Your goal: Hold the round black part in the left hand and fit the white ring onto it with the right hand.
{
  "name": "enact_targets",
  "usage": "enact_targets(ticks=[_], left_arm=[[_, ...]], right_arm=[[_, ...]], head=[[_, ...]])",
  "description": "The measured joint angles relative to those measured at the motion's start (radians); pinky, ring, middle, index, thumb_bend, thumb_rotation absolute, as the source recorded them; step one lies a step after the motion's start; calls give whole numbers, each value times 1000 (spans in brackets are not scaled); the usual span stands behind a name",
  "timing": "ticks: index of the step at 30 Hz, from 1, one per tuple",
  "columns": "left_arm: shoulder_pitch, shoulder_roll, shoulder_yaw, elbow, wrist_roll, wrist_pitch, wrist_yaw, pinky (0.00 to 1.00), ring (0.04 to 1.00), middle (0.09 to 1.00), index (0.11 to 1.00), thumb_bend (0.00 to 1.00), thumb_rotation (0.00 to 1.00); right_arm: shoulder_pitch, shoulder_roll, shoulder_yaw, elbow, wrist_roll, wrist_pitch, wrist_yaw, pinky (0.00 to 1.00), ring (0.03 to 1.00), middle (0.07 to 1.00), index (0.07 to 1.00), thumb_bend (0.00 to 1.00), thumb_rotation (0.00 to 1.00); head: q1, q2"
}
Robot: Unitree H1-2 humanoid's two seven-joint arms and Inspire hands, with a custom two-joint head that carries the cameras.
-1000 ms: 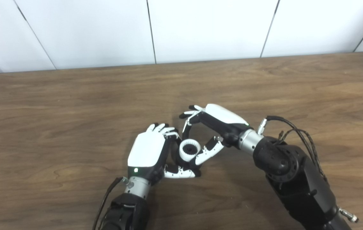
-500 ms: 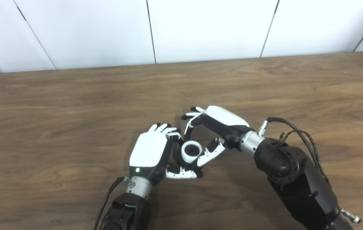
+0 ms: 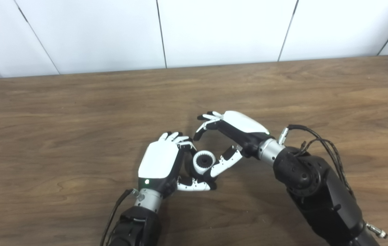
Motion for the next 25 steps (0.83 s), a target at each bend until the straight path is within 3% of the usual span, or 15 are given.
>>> enact_targets(ticks=[10,16,25], left_arm=[[0,0,2,0,-1,0,0,938,892,798,484,524,54],[0,4,8,0,-9,-8,1,934,890,793,484,524,54],[0,15,20,-1,-16,-15,-8,931,886,791,490,524,63]], right_arm=[[-6,-41,-43,-21,14,8,13,937,990,921,677,1000,276],[-24,-99,-99,-72,16,40,54,988,999,939,729,1000,302],[-15,-99,-161,-85,25,42,84,985,1000,936,733,1000,296]], head=[[0,2],[0,-3],[3,-6]])
